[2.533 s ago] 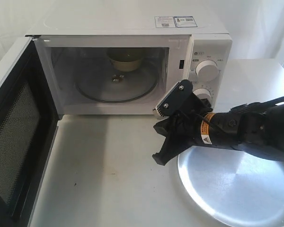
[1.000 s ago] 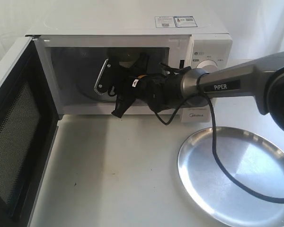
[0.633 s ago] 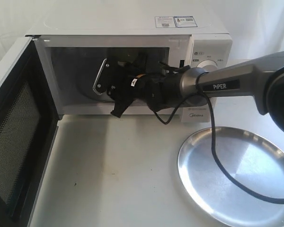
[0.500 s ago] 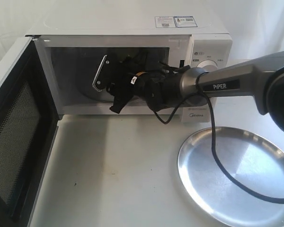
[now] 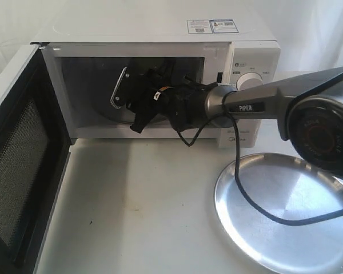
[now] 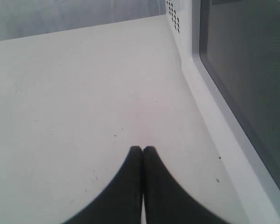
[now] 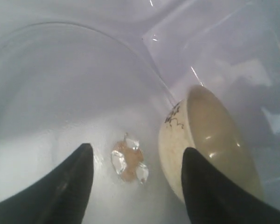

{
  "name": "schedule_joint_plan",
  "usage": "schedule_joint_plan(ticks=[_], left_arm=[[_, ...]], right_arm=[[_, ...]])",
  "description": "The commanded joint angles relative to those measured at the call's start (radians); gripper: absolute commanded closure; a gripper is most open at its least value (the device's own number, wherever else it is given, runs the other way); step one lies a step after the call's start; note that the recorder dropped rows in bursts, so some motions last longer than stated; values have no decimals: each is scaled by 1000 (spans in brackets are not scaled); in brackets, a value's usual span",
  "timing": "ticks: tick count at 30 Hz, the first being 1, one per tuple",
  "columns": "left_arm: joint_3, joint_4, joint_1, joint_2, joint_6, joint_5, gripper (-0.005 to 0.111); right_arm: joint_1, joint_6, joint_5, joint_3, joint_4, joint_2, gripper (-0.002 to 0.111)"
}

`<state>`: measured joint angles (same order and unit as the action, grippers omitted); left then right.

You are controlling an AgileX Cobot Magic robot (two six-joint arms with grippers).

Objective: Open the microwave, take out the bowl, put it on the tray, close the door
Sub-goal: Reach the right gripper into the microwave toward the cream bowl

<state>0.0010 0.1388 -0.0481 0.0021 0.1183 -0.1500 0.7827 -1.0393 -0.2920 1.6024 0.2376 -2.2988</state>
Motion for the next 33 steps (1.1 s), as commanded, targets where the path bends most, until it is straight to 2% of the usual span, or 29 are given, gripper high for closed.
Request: schedule_joint_plan(ticks=[1, 11, 16, 20, 25, 28, 33], left_arm=[[-1, -4, 1, -2, 7, 1, 107], [-1, -4, 1, -2, 7, 1, 107], [-1, -4, 1, -2, 7, 1, 107], [-1, -4, 1, -2, 7, 1, 107], [-1, -4, 1, -2, 7, 1, 107], [-1, -4, 1, -2, 7, 1, 107], [-1, -4, 1, -2, 7, 1, 107]], right_arm=[[-15, -19, 33, 52, 44, -8, 55], [-33, -93, 14, 70, 64, -15, 55], [-44, -101, 78, 121, 89, -37, 56], [-22, -4, 178, 130, 109, -27, 60], [33, -41, 81, 131, 102, -29, 70], [47, -93, 41, 131, 102, -31, 70], [50, -71, 95, 131, 125, -35, 70]])
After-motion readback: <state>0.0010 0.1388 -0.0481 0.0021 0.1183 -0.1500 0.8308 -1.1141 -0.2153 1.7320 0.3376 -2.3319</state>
